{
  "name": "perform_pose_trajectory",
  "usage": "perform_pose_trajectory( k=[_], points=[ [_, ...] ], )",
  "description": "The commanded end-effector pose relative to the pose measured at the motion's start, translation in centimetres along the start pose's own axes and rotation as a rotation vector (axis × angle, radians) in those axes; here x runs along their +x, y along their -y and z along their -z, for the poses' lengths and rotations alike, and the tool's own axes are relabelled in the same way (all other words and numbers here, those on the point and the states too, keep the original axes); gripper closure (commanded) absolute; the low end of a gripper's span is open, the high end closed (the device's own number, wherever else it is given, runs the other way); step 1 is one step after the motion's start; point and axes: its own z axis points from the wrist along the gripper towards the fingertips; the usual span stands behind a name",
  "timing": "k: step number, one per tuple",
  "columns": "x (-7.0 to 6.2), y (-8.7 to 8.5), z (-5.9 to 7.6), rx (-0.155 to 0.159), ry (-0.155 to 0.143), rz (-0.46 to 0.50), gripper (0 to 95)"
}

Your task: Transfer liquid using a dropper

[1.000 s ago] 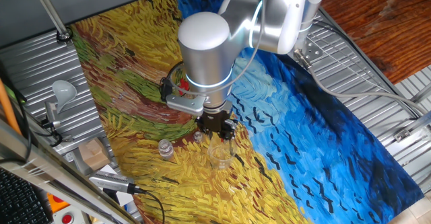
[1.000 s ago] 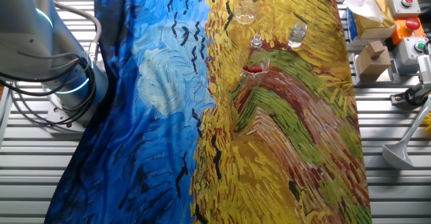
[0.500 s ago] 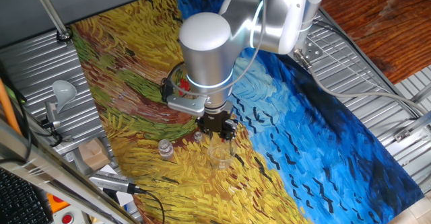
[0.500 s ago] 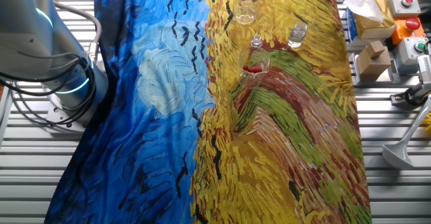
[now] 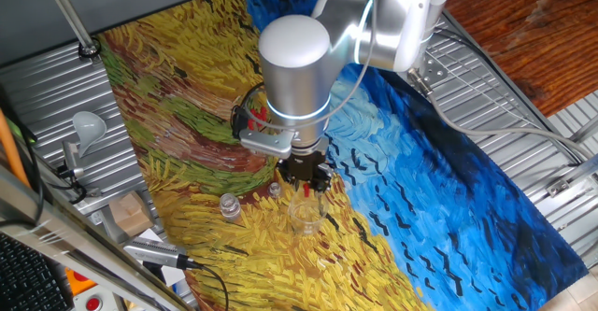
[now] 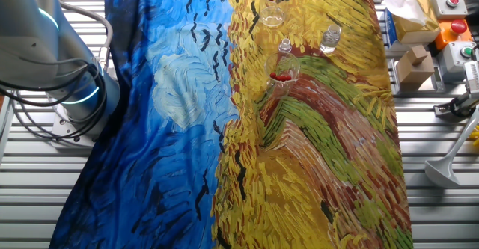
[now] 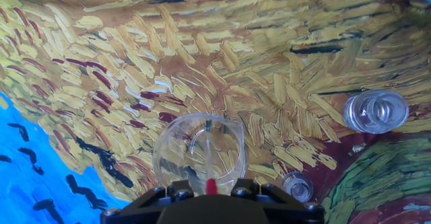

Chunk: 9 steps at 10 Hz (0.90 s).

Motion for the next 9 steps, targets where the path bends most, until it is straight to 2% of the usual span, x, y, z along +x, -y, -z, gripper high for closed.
perform_pose_trajectory(
  k=[1,5,6,9],
  points=[
    [0.12,0.07,-0.02,0.000,0.002,0.004,76.0],
    [0.31,0.08,-0.19,0.004,0.009,0.014,76.0],
    [0.31,0.09,-0.22,0.005,0.011,0.017,95.0],
    [0.35,0.22,-0.54,0.012,0.021,0.039,95.0]
  ],
)
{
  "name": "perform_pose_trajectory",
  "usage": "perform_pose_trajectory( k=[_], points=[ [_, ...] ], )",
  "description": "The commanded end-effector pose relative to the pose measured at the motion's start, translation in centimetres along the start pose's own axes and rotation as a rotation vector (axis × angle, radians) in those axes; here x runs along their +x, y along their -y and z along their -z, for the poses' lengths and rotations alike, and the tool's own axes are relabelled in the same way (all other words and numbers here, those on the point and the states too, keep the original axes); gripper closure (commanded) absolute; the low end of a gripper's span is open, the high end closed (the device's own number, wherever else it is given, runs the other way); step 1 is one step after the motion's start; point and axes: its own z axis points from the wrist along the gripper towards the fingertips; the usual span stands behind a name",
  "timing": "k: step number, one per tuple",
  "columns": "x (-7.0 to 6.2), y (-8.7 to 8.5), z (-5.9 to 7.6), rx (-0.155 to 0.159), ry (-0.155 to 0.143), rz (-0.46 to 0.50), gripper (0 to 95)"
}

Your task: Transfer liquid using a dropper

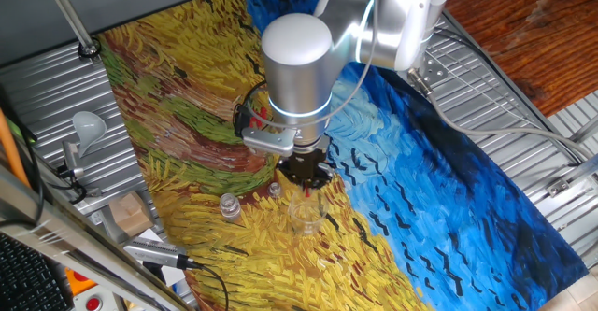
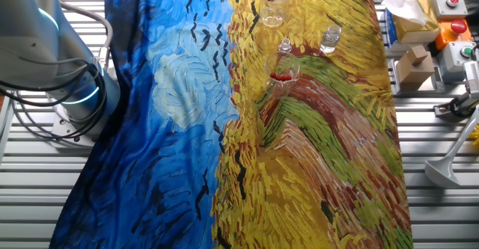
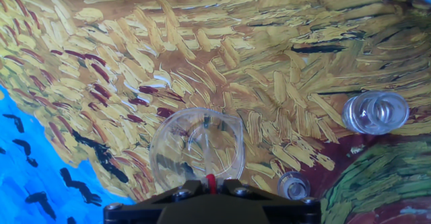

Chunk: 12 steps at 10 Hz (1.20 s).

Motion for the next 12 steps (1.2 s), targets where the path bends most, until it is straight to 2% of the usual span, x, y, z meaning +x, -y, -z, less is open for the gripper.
perform_pose_trajectory(
  k=[1,3,6,12],
  points=[
    [0.0,-0.1,0.3,-0.001,-0.002,0.002,95.0],
    [-0.3,-0.5,1.5,0.002,-0.013,-0.005,95.0],
    [-0.4,-0.7,2.0,0.003,-0.020,-0.013,95.0],
    [-0.4,-0.7,2.0,-0.031,-0.006,-0.019,95.0]
  ],
)
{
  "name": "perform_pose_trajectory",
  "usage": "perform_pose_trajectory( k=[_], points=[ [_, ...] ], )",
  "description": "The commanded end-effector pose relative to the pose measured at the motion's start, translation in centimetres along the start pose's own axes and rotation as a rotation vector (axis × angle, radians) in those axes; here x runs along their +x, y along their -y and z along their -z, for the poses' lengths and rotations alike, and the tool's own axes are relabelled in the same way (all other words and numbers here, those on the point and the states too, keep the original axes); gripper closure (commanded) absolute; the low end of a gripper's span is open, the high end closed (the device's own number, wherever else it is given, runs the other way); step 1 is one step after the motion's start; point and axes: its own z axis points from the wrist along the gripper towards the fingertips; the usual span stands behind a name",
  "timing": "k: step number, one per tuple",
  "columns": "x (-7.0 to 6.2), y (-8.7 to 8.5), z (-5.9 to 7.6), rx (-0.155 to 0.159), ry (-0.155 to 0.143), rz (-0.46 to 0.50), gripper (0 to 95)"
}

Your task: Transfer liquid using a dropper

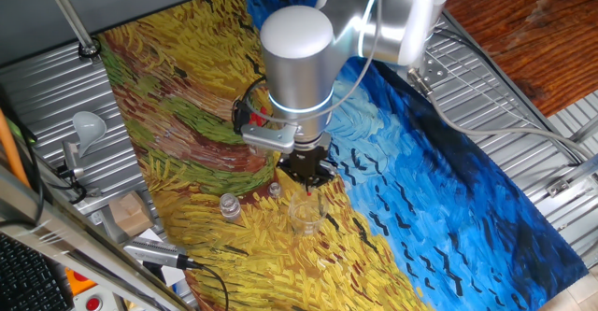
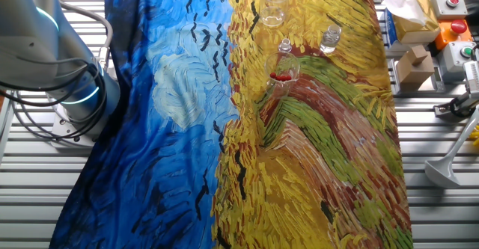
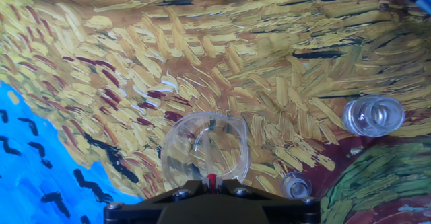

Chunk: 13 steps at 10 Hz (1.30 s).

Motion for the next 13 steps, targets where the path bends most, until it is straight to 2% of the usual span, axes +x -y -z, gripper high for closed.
perform_pose_trajectory(
  k=[1,5,13],
  points=[
    [-0.03,-0.01,-0.02,-0.010,0.000,-0.007,95.0],
    [-0.03,-0.01,-0.02,-0.022,0.011,-0.015,95.0],
    [-0.03,-0.01,-0.02,-0.023,0.016,0.007,95.0]
  ],
)
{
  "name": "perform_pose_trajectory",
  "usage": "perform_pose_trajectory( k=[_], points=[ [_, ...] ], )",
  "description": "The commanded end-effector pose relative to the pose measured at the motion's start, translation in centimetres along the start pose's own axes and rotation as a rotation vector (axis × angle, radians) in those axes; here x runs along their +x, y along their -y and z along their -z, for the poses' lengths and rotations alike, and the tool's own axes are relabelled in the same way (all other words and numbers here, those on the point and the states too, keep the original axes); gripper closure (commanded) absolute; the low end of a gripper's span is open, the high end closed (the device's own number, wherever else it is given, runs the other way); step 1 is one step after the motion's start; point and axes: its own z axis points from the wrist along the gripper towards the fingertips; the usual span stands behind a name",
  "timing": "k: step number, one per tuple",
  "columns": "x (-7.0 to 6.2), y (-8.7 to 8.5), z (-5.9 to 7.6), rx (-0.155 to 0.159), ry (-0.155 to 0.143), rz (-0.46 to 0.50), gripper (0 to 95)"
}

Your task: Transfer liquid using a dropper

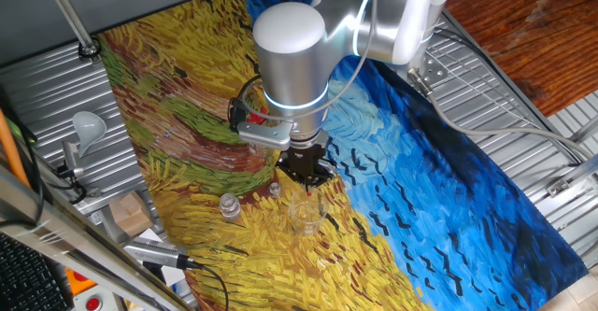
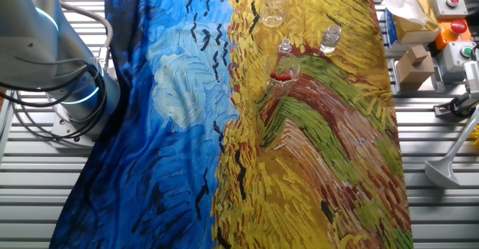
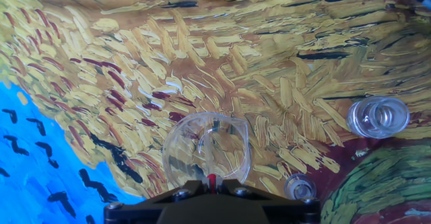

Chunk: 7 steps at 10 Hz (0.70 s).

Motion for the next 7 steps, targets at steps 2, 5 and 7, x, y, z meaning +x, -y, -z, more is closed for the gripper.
perform_pose_trajectory(
  k=[2,5,7],
  points=[
    [0.02,-0.02,0.02,0.005,-0.001,0.008,95.0],
    [0.02,-0.02,0.02,0.010,-0.002,0.010,95.0],
    [0.02,-0.02,0.02,0.012,-0.005,0.009,95.0]
  ],
)
